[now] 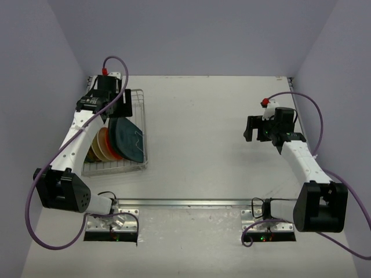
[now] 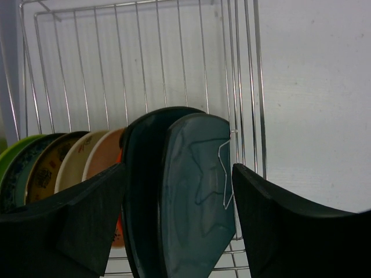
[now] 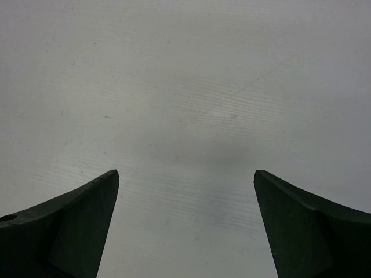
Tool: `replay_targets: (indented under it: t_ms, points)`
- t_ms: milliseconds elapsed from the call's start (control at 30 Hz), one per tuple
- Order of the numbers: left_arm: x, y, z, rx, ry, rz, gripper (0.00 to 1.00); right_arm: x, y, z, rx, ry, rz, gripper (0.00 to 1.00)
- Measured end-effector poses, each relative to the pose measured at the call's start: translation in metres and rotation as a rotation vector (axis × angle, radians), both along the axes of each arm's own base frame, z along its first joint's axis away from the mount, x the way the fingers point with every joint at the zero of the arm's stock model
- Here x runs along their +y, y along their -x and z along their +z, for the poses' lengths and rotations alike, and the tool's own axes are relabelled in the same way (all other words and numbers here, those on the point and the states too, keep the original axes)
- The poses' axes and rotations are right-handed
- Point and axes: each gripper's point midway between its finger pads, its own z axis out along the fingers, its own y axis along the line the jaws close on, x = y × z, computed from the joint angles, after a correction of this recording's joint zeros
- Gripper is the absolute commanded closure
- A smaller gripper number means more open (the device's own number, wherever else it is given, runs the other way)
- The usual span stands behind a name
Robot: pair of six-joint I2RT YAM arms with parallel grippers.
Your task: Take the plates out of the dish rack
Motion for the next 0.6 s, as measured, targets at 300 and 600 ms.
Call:
replay_targets:
  t_ms: [300,600]
  points:
    - [-0.003,0.026,-0.035,0.119,0.016,-0.014,0.36,0.000,0.000,-0.001,0.003,0.000,0.000,0.01]
    - [-0.009,0.035,-0.051,0.179,0.050,-0.008,0.51,-0.001,0.000,-0.002,0.008,0.000,-0.005,0.01]
